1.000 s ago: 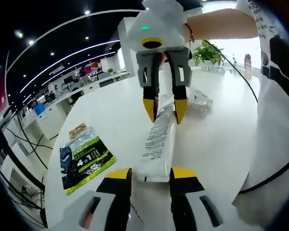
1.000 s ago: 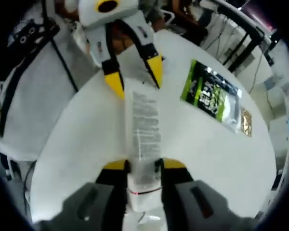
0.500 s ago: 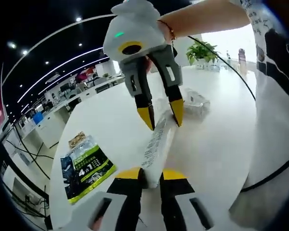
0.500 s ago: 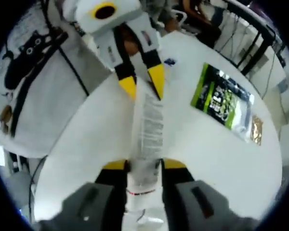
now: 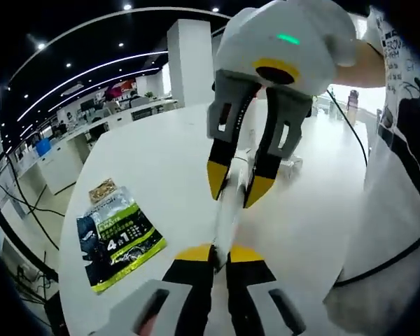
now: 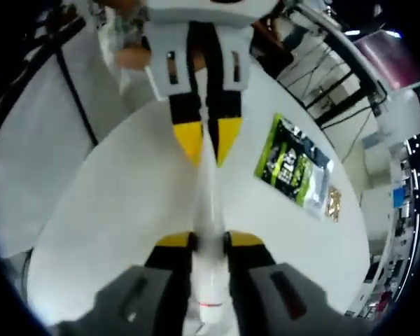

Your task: Arrange the skincare products in the storage area until every visible bottle or jar stands upright without overlapping.

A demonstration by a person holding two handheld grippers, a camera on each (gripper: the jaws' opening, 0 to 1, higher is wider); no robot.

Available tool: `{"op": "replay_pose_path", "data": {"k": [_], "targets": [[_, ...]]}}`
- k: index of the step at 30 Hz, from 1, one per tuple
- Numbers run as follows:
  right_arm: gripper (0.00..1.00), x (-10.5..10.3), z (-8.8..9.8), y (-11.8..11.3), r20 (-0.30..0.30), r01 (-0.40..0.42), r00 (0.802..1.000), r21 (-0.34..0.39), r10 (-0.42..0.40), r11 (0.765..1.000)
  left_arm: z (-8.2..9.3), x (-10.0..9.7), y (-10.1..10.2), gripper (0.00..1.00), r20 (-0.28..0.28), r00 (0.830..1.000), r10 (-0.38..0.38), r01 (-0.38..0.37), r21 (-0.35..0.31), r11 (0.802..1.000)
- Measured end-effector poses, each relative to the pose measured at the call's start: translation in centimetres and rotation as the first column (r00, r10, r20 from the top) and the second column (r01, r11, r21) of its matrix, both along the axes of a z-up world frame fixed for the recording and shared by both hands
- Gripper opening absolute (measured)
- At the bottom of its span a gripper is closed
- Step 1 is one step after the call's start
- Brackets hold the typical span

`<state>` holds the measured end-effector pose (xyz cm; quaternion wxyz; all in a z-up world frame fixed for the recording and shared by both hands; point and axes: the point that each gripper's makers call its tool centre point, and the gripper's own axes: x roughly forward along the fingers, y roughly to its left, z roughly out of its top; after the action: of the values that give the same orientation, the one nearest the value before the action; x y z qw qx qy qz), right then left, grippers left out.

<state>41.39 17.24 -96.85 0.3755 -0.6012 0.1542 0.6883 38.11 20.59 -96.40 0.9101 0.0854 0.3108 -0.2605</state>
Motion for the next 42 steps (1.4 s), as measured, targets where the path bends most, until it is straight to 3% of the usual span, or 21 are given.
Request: {"op": "replay_pose_path", "data": {"k": [4, 6, 10, 12, 15, 16, 19, 23, 25, 28, 32, 34, 35, 42], "targets": [[0.13, 0.3, 0.0, 0.0, -0.032, -0.013, 0.999, -0.038, 0.012, 0.999, 0.0, -0.2, 0.0, 0.07, -0.012, 1.0, 0.018, -0.018, -0.019, 1.0], [0.12, 0.3, 0.0, 0.0, -0.065, -0.012, 0.998, -0.029, 0.011, 0.999, 0.2, -0.1, -0.1, 0.09, -0.029, 0.997, 0.069, -0.071, -0.089, 0.993], [0.11, 0.7, 0.2, -0.2, -0.112, 0.039, 0.993, 0.004, -0.039, 0.999, 1.6, 0.3, 0.7, 0.22, 0.03, 0.985, 0.168, -0.16, -0.176, 0.971], [0.11, 0.9, 0.6, -0.3, -0.129, 0.062, 0.99, 0.024, -0.059, 0.998, 1.8, -0.1, 0.9, 0.22, 0.022, 0.985, 0.17, -0.163, -0.179, 0.97], [0.11, 0.5, 2.1, 0.4, -0.215, 0.124, 0.972, 0.104, -0.099, 0.987, 2.2, 0.1, 1.7, 0.24, 0.053, 0.977, 0.206, -0.195, -0.164, 0.967], [0.11, 0.4, 2.7, 0.7, -0.25, 0.151, 0.961, 0.135, -0.114, 0.979, 2.4, 0.1, 1.9, 0.25, 0.058, 0.974, 0.219, -0.207, -0.173, 0.963], [0.11, 0.4, 3.4, 0.8, -0.279, 0.178, 0.952, 0.182, -0.122, 0.967, 2.8, 0.3, 1.7, 0.25, 0.034, 0.969, 0.243, -0.226, -0.255, 0.94], [0.12, 0.7, 3.7, 0.5, -0.305, 0.229, 0.94, 0.234, -0.152, 0.945, 3.5, 0.7, 1.7, 0.25, 0.05, 0.967, 0.25, -0.226, -0.284, 0.932], [0.12, 0.6, 4.1, 0.4, -0.335, 0.262, 0.927, 0.254, -0.169, 0.931, 4.2, 1.1, 1.6, 0.24, 0.06, 0.962, 0.265, -0.229, -0.345, 0.91], [0.12, 0.5, 5.0, 0.4, -0.389, 0.31, 0.903, 0.293, -0.184, 0.904, 3.9, 1.1, 1.6, 0.23, 0.039, 0.963, 0.266, -0.236, -0.352, 0.906], [0.12, 0.6, 6.3, 0.6, -0.425, 0.349, 0.887, 0.354, -0.183, 0.868, 4.0, 0.9, 1.1, 0.22, 0.028, 0.965, 0.262, -0.233, -0.378, 0.896], [0.12, 0.2, 7.0, 0.9, -0.474, 0.38, 0.863, 0.376, -0.177, 0.845, 5.6, 1.2, 0.1, 0.22, 0.045, 0.966, 0.254, -0.205, -0.465, 0.862], [0.12, 0.0, 7.2, 0.9, -0.499, 0.392, 0.85, 0.382, -0.17, 0.837, 6.1, 1.3, 0.0, 0.21, 0.057, 0.966, 0.253, -0.196, -0.482, 0.854], [0.12, 0.0, 7.0, 0.6, -0.515, 0.428, 0.836, 0.394, -0.191, 0.814, 7.1, 1.8, -0.5, 0.19, 0.093, 0.968, 0.235, -0.166, -0.468, 0.868]]}}
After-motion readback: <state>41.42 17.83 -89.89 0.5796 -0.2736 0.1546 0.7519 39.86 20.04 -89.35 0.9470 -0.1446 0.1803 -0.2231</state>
